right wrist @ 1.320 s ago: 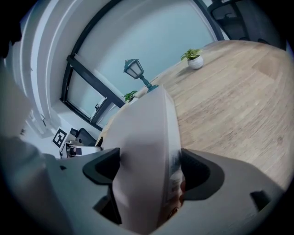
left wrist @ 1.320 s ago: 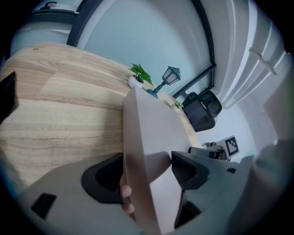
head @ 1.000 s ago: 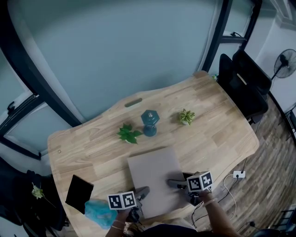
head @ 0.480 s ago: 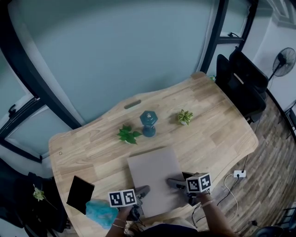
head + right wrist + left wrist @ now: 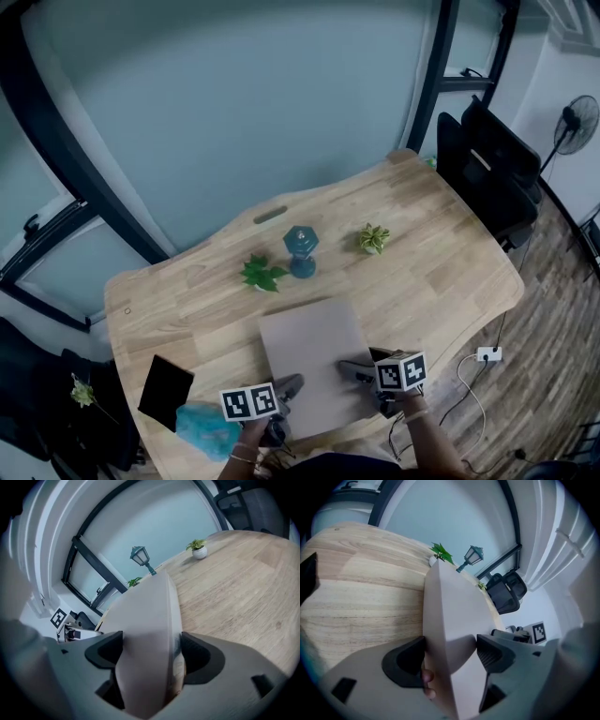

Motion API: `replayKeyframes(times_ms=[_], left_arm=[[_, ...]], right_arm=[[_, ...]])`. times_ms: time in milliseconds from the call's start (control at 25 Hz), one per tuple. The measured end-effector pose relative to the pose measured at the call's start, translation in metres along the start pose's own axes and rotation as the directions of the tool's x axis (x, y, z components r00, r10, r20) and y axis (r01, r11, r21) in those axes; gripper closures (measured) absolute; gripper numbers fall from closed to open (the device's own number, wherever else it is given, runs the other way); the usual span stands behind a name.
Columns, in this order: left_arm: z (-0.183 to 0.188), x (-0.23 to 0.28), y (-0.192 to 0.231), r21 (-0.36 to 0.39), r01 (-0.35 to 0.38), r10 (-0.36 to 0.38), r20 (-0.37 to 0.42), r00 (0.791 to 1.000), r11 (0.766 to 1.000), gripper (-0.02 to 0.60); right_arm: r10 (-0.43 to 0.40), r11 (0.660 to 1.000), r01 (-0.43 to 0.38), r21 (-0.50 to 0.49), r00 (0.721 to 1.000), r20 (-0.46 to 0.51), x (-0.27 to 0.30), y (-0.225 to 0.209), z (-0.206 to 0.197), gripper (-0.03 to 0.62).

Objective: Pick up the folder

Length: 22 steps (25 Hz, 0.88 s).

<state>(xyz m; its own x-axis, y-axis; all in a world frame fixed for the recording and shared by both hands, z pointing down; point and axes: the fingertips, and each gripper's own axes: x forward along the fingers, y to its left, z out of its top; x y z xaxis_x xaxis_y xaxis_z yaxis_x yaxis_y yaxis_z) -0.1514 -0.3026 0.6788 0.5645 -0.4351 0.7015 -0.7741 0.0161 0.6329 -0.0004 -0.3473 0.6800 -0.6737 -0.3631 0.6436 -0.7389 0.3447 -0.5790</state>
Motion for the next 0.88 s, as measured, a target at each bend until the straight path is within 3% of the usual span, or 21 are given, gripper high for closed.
replayKeyframes(times_ms=[880], left_arm=[[0.007,-0.034,-0.047,0.112,0.002,-0.014,0.106,0.994,0.994,0.252]], right_arm=[[-0.011,0.999,0.019,-0.051,0.987,0.158,-0.055,0.023,0.016,0.21]])
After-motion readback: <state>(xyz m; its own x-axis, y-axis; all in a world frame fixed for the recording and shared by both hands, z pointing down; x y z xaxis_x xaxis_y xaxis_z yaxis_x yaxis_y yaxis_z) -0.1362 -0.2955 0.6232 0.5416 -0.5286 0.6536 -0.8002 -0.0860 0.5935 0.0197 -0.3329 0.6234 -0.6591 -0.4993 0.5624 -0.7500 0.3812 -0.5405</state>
